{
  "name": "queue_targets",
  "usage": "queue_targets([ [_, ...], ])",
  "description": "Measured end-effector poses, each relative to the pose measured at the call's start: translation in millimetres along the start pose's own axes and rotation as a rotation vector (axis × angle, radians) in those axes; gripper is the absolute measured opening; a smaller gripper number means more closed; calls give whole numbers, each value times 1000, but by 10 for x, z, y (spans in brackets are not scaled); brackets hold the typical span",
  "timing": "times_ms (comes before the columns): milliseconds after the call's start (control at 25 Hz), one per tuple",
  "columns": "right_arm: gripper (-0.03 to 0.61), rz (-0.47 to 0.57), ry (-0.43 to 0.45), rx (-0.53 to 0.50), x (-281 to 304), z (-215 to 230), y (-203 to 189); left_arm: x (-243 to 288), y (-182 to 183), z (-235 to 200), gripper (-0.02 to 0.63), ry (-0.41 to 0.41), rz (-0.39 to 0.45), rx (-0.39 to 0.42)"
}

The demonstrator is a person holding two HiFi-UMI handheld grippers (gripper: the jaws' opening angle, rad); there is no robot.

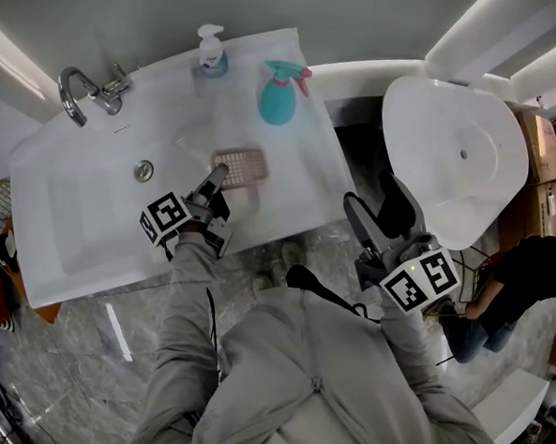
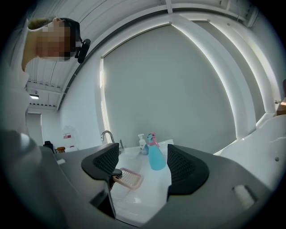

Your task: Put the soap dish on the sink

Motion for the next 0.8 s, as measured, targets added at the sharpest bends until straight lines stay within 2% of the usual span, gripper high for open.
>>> queue_targets([
  [520, 339, -6, 7, 15, 130, 68, -4, 138, 24, -172, 144, 144, -126, 91],
  [800, 339, -6, 13, 23, 194, 95, -19, 276, -57, -180, 146, 164, -228, 168],
])
Point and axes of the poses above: the fingertips, and each gripper's own axes: x forward along the fingers, z to its right, y out of its top, the point moved 7 cm from there along -x, backward along the fingers, and after that the axes turned 14 degrees about -y, right-handed, at the moved point
